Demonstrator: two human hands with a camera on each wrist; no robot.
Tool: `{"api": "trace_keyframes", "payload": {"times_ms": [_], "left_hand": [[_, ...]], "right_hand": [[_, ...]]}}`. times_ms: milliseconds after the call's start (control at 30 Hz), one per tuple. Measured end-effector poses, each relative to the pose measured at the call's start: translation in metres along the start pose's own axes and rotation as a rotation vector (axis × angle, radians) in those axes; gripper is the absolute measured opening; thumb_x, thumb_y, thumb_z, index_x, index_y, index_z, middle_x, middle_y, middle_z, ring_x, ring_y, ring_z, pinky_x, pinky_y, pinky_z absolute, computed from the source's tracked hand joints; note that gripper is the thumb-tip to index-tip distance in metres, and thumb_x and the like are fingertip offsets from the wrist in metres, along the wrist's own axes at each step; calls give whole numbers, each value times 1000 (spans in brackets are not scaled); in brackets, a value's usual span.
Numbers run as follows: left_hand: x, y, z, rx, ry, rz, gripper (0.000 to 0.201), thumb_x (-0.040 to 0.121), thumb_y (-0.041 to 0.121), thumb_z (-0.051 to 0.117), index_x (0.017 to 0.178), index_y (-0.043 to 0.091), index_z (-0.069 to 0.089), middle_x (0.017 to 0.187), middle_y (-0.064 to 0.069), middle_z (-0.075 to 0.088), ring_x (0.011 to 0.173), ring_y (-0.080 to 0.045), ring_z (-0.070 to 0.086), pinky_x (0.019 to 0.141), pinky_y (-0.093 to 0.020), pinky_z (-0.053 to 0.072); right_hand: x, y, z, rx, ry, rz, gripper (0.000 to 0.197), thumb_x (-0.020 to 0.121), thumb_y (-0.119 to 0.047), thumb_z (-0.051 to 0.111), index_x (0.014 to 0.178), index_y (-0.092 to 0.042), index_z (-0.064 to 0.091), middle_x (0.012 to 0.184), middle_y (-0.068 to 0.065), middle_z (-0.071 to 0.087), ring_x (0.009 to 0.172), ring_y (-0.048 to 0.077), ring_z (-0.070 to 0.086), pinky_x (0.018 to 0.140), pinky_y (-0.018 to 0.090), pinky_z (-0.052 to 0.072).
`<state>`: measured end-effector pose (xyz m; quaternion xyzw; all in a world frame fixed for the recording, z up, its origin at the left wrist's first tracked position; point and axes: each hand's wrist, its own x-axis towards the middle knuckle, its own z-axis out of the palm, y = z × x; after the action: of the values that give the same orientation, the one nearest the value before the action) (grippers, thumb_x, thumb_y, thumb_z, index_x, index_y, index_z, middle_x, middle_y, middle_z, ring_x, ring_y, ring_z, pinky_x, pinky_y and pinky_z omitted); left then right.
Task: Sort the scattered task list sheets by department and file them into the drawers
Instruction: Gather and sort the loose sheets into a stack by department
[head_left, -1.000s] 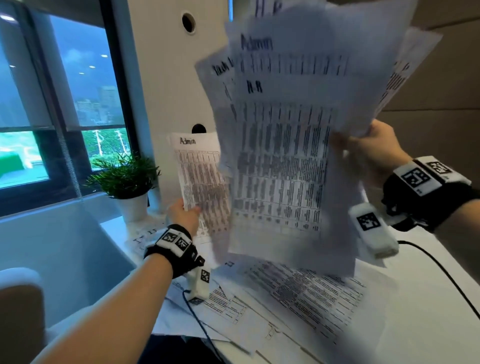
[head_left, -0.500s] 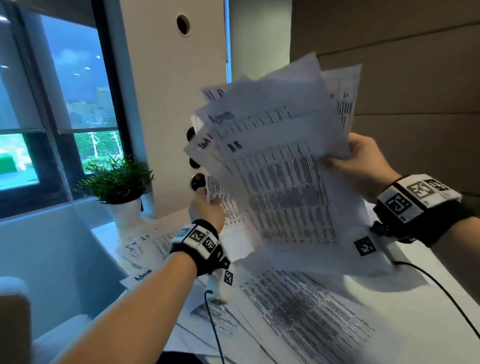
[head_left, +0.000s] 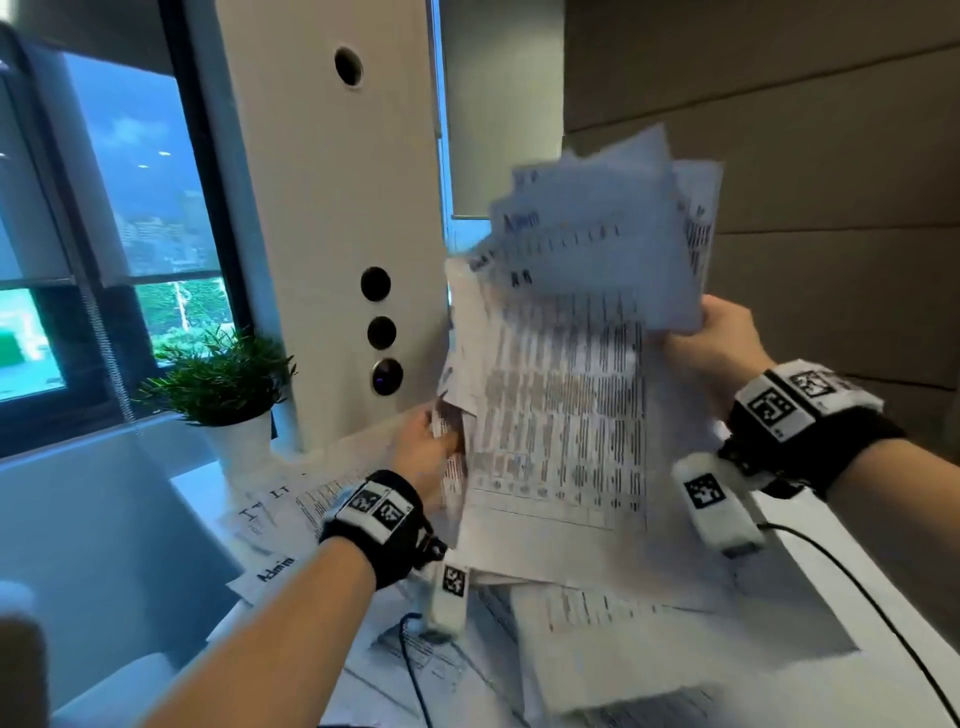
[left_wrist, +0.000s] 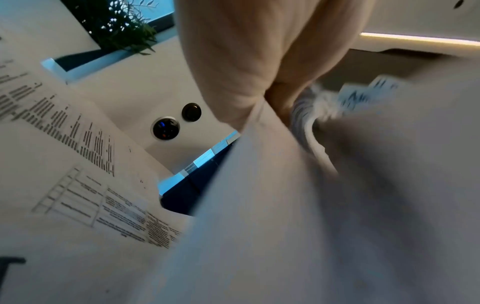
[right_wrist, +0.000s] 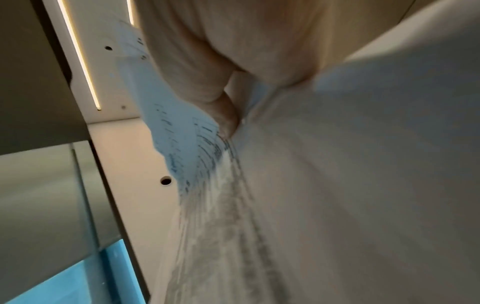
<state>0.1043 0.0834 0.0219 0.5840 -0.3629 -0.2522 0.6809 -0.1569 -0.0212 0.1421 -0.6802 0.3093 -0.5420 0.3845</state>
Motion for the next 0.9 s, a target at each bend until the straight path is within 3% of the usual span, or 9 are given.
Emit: {"api": "trace_keyframes", "payload": {"times_ms": [100,233,333,400,533,633,733,800,900], "left_hand": [[-27,21,9,-17,-112,63,29,86,-10,56,105,12,61,110,-17,67,105,-34,63,93,-50,48],[-30,22,10,-40,-65,37,49,83,-25,39,102,16,59,101,-12,67,103,-33,60,95,-53,47],[-34,20,19,-149,-88,-23,26,97,11,47,120,11,60,112,-17,67,104,-36,63,91,-51,51],[-37,20,21,-200,-105,-107,33,97,30,49,117,7,61,106,-20,68,90,-34,66,80,-48,56],[-37,17,19,-184,-106,-119,34,99,31,44,108,4,62,99,-22,68,81,-29,67,79,-44,55],[-35,18,13,-259,-121,-189,49,102,42,30,112,6,61,114,-21,65,100,-34,63,97,-51,45],[-32,18,11,-164,-148,-150,47,99,49,31,122,17,58,120,-12,65,111,-34,61,97,-59,44],[-30,20,14,130,-117,28,25,97,33,47,119,24,56,119,-1,65,108,-24,63,94,-50,50],[-36,36,32,287,29,283,28,96,15,49,123,22,48,109,14,61,89,9,58,73,-5,47]], "right_hand": [[2,21,-9,32,19,136,17,78,-2,74,91,-7,66,98,16,66,87,24,60,81,42,53],[-1,41,-10,220,-27,338,27,79,-2,73,104,-5,64,98,17,66,76,27,63,59,33,58],[-4,55,-6,248,-55,408,28,77,0,73,104,-4,66,105,20,68,87,33,65,81,46,56],[-10,62,-1,265,-84,435,36,78,4,70,113,0,64,107,21,67,90,33,64,90,49,52],[-17,76,5,195,-133,430,31,81,2,68,111,-1,63,92,16,67,75,27,62,73,39,52],[-15,80,7,0,-35,359,27,78,-6,74,104,-9,65,94,13,69,81,29,66,80,46,55],[-14,71,11,-130,11,220,30,79,-7,73,108,-6,65,98,12,69,86,28,67,82,46,57],[-15,61,17,-141,47,71,24,81,-5,70,105,-5,66,94,10,69,86,23,67,79,38,57],[-18,43,26,-69,107,-119,13,83,0,65,93,-6,61,78,-2,63,64,-5,57,58,11,46]]}}
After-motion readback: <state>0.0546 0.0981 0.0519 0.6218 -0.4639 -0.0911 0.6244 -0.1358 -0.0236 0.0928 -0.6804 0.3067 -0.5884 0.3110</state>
